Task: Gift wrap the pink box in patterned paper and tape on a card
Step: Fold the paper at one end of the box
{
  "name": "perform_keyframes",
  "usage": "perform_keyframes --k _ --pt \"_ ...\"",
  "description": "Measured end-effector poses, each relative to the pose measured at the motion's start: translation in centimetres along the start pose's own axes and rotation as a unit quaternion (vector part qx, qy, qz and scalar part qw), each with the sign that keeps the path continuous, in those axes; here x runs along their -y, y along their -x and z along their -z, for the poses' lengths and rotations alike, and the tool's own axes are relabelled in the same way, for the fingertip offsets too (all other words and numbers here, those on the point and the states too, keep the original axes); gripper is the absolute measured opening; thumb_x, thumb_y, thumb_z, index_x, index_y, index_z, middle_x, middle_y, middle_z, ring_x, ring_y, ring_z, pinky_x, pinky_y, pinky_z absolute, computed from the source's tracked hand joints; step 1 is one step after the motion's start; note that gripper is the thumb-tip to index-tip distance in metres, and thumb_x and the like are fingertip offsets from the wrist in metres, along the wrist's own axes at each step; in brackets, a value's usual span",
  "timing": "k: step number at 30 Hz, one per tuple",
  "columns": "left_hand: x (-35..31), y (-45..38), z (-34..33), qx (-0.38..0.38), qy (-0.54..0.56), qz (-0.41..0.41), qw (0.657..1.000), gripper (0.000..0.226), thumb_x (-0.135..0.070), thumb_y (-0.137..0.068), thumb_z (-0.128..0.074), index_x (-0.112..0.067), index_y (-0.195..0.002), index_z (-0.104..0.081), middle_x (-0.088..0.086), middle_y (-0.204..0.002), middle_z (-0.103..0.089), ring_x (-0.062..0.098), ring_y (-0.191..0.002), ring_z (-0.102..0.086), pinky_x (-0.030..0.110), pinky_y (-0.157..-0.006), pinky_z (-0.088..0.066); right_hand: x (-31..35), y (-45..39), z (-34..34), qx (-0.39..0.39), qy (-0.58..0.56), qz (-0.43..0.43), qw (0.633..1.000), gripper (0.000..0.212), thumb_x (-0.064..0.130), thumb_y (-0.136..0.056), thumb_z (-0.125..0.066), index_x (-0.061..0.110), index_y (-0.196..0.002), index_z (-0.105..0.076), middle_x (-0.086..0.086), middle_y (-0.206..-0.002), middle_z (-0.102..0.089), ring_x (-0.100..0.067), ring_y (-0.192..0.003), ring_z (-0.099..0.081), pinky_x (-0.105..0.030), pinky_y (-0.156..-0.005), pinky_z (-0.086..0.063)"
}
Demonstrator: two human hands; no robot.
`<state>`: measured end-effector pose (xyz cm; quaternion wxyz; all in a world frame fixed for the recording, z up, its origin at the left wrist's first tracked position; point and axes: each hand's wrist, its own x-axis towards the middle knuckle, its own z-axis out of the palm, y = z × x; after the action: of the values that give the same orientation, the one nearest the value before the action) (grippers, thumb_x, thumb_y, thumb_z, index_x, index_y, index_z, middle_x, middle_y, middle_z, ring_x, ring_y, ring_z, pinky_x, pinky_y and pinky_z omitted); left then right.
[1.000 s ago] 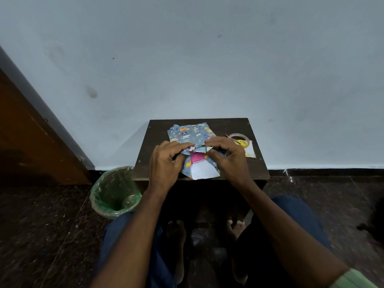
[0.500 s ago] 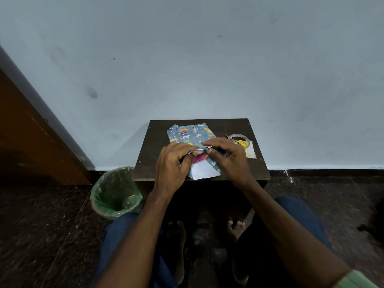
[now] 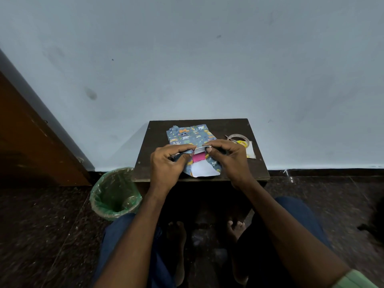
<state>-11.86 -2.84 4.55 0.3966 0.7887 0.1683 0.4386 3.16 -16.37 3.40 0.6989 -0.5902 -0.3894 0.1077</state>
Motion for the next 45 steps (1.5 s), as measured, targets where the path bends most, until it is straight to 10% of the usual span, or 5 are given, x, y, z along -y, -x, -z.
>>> perform_keyframes --k 14,21,36,41,45 --pt "-0.6 0.2 -0.1 0.06 0.017 -0.035 0.997 0.039 0.016 -0.076 -0.062 -0.008 -0.096 -0.085 -0.003 -0.098 -0.082 0.008 -0.097 -0.077 0.023 -0.086 -0.059 0.4 0.1 0.3 0.008 -0.001 -0.016 1.0 0.031 -0.013 -0.09 -0.066 0.013 -0.095 -0.083 -0.004 -0.097 -0.08 -0.022 -0.093 -0.075 -0.03 -0.079 -0.059" --pt "-0.3 0.2 -0.8 -0.001 -0.035 -0.071 0.997 0.01 -0.006 -0.081 -0.091 -0.012 -0.088 -0.086 -0.01 -0.09 -0.081 -0.004 -0.089 -0.073 0.016 -0.085 -0.051 0.3 -0.1 0.2 0.02 -0.01 0.013 1.0 0.021 -0.017 -0.084 -0.068 -0.001 -0.084 -0.081 -0.014 -0.083 -0.077 -0.024 -0.084 -0.072 -0.032 -0.079 -0.057" --pt "0.4 0.4 -1.2 -0.039 -0.1 -0.093 0.99 0.023 -0.006 -0.081 -0.088 -0.026 -0.093 -0.087 -0.016 -0.091 -0.08 0.007 -0.086 -0.071 0.042 -0.086 -0.048 0.3 0.1 0.0 -0.006 0.025 -0.003 1.0 0.026 -0.011 -0.081 -0.075 0.011 -0.093 -0.083 -0.004 -0.093 -0.08 -0.021 -0.09 -0.075 -0.032 -0.08 -0.058" --pt "0.3 0.1 -0.9 -0.007 -0.053 -0.095 0.994 0.029 0.008 -0.076 -0.085 -0.017 -0.092 -0.086 -0.013 -0.093 -0.081 -0.004 -0.096 -0.071 0.025 -0.089 -0.052 0.0 -0.2 0.2 -0.016 0.011 -0.009 1.0 0.027 -0.015 -0.08 -0.072 0.008 -0.09 -0.084 -0.008 -0.091 -0.079 -0.026 -0.088 -0.074 -0.035 -0.078 -0.057" --pt "1.1 -0.2 -0.8 0.037 0.027 0.002 0.999 0.028 0.001 -0.081 -0.078 -0.019 -0.099 -0.086 -0.01 -0.107 -0.081 0.011 -0.115 -0.071 0.049 -0.1 -0.056 0.1 -0.4 0.3 -0.018 0.009 -0.002 1.0 0.025 -0.016 -0.08 -0.073 0.004 -0.091 -0.083 -0.01 -0.092 -0.079 -0.027 -0.09 -0.074 -0.035 -0.08 -0.058"
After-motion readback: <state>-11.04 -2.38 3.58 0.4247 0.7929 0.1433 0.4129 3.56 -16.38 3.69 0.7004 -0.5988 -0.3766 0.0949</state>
